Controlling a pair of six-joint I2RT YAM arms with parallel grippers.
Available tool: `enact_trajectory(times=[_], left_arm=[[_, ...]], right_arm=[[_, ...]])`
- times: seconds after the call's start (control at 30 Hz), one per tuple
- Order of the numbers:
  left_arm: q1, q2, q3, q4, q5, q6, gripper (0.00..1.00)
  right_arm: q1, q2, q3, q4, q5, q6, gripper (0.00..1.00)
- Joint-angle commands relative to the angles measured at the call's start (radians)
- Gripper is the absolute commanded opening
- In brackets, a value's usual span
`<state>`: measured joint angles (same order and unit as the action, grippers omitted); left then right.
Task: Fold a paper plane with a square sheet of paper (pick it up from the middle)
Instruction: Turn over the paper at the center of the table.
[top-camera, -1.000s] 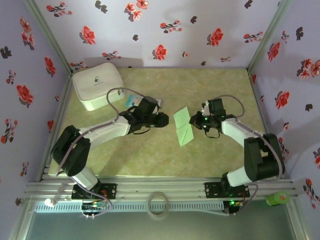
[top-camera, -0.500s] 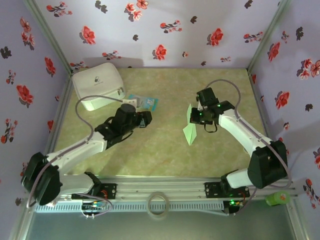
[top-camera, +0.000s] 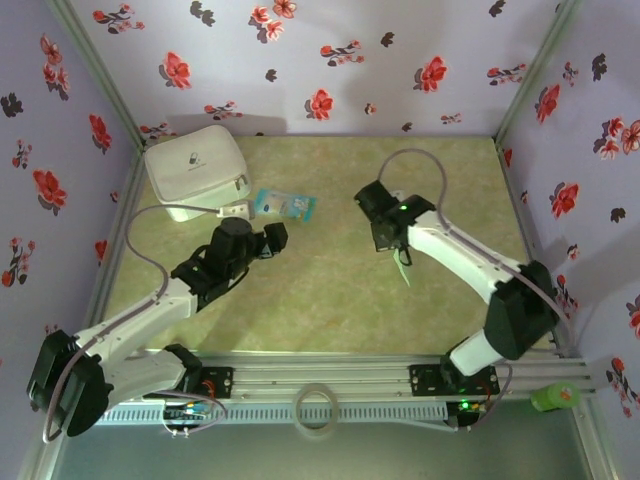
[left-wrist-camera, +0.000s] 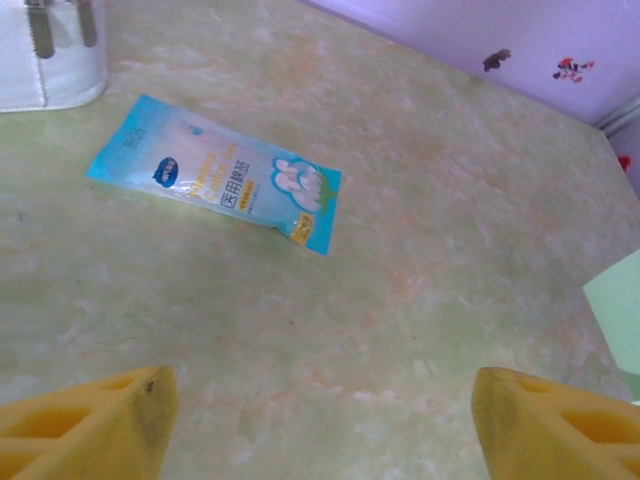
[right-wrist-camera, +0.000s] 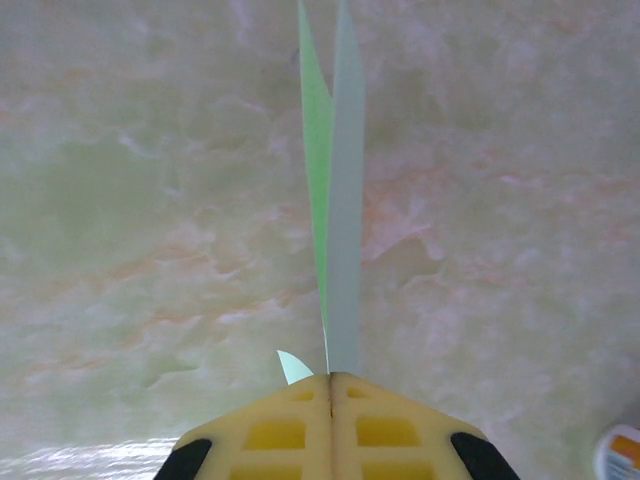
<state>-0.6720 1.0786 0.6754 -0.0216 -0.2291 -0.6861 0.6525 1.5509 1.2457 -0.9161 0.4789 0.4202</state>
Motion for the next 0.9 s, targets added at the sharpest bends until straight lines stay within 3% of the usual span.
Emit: enact_trajectory(times=[0.0,0.13,0.33,0.53,0.7,0.77,0.87], left_arm=[[0.025,-0.042,-0.017,0.020,-0.032,-0.014,0.82],[0.049,-0.072,-0.035,0.018,-0.033,-0.028,0.87],[0.066,-0.145,-0.076,0.020,-0.045,-0.055,0.90],[0.071,-0.201,-0.116,0.028,-0.052,-0.072,0.92],[0.072,-0.184,-0.096,0.019,0.008,-0.053,0.90],[0.072,-0.158,-0.078,0.021,0.057,-0.039,0.88],[0.074,-0.087,-0.023,-0.002,0.158,-0.010,0.82]], right_arm=[[0.052,0.099,0.049,-0.091,0.188,0.055,0.00],[0.111,0.227,0.096,-0.089,0.186,0.092,0.00],[0.201,0.430,0.257,-0.109,0.074,0.128,0.01],[0.228,0.511,0.340,-0.016,-0.135,0.141,0.06],[0.213,0.506,0.333,0.090,-0.344,0.147,0.12],[0.187,0.448,0.261,0.194,-0.473,0.162,0.21],[0.112,0.291,0.063,0.451,-0.659,0.244,0.42]])
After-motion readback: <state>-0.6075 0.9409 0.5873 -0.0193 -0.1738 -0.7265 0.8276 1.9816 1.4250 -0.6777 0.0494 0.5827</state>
